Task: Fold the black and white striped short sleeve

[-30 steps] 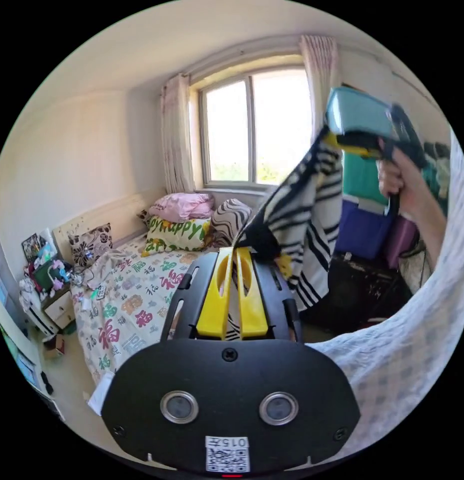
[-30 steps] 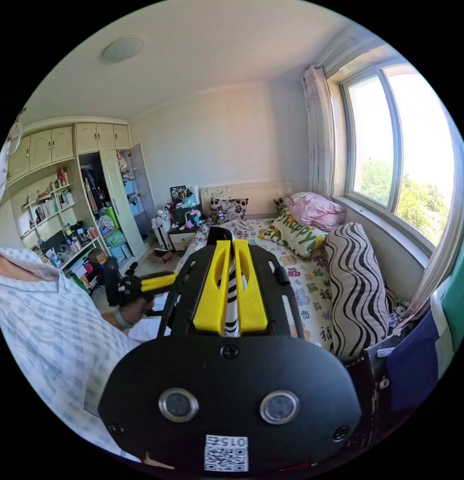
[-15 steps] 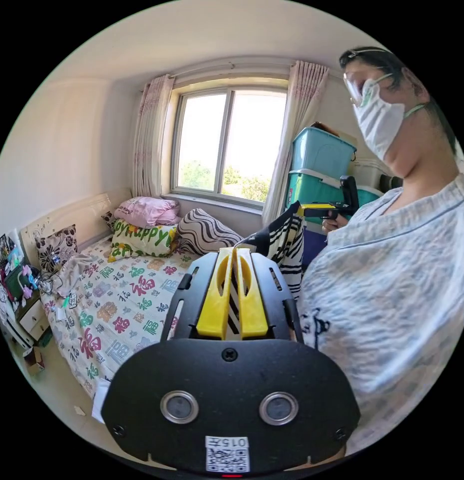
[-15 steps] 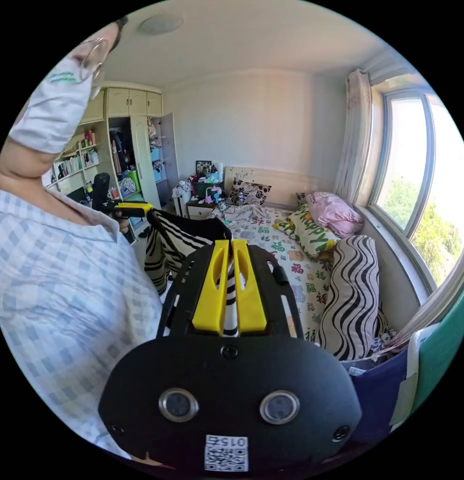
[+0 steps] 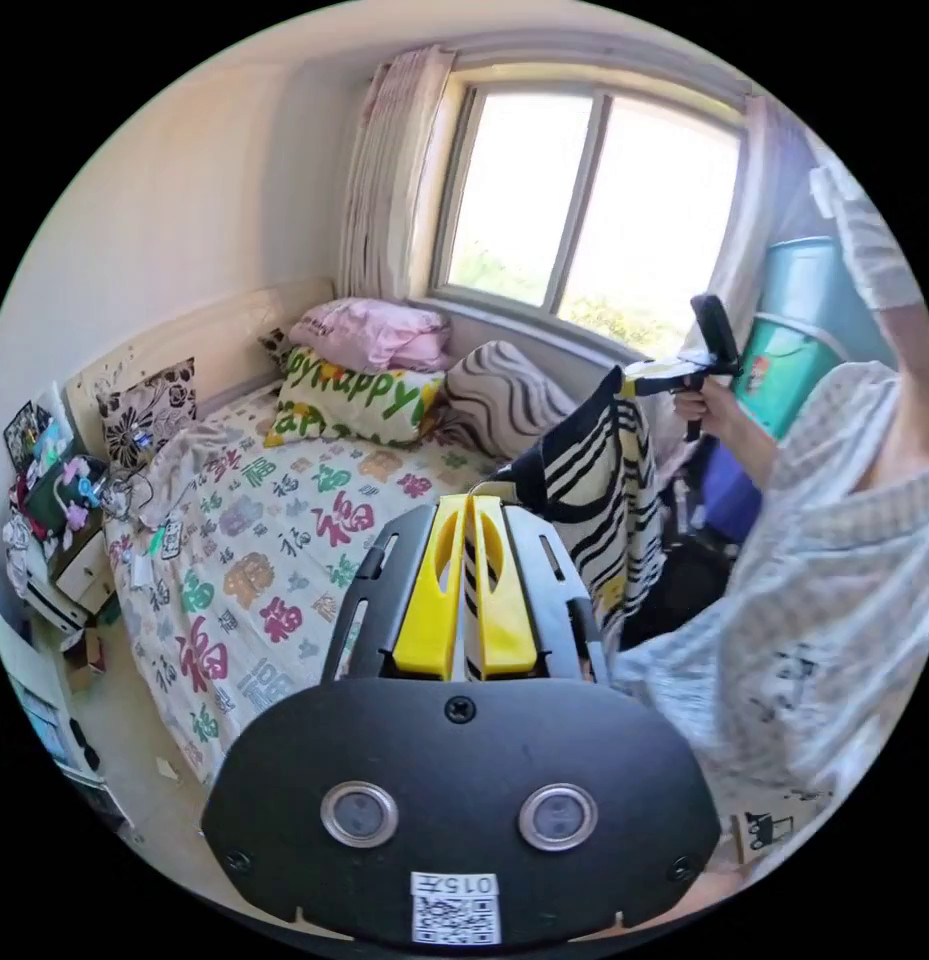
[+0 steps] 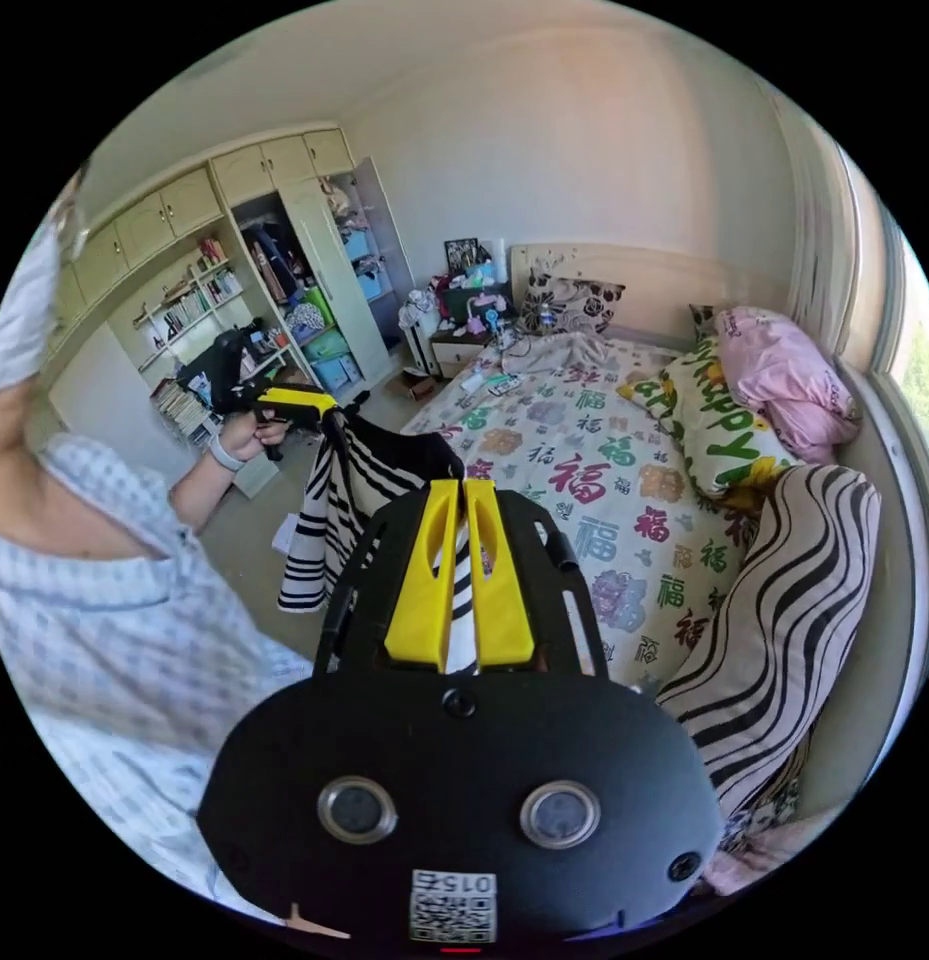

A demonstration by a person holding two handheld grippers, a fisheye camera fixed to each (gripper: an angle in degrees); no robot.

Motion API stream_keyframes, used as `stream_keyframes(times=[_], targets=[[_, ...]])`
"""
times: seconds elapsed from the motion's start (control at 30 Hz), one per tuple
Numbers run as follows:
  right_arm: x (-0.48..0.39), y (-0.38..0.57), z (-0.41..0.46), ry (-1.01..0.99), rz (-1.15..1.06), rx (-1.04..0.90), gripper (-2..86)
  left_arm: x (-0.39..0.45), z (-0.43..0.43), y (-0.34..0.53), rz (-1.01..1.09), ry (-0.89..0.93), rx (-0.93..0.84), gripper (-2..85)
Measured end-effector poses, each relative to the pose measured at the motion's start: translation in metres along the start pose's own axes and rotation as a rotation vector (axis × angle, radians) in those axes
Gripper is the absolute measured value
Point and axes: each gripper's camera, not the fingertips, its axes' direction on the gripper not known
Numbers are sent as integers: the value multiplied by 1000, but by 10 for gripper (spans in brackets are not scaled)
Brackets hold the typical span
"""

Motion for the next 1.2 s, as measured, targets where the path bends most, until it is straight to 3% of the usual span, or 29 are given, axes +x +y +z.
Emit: stream_keyframes(times=[0.07, 0.17, 0.2, 0.27, 0.37, 0.43, 0.53, 0.77, 0.9, 1.0, 1.2], targets=[[83, -44, 48, 35, 1, -54, 11, -48, 92, -5, -9, -99, -20, 2], [209, -90, 124, 114, 166, -89, 29, -133, 232, 34, -337, -217, -20, 4], [244, -86, 139, 74, 253, -65, 33, -148, 266, 73, -528, -152, 14, 9], [278, -57, 152, -52, 324, -7, 44, -134, 305, 145, -577, -7, 122, 19], [318, 17, 180, -47, 485, -139, 62, -93, 364, 276, -726, -38, -62, 43], [347, 69, 194, -52, 626, -302, 83, -69, 402, 369, -831, -26, -274, 75], [381, 109, 193, 26, 759, -466, 113, -56, 437, 450, -934, -16, -430, 118], [453, 106, 180, 57, 843, -644, 141, -47, 529, 524, -865, 102, -687, 136], [497, 70, 181, 95, 865, -703, 91, -57, 564, 546, -839, 10, -778, 54], [522, 39, 174, 35, 852, -707, 20, -70, 578, 568, -886, 196, -758, 16], [555, -11, 133, -33, 861, -725, 4, -89, 553, 602, -922, 230, -693, 4]])
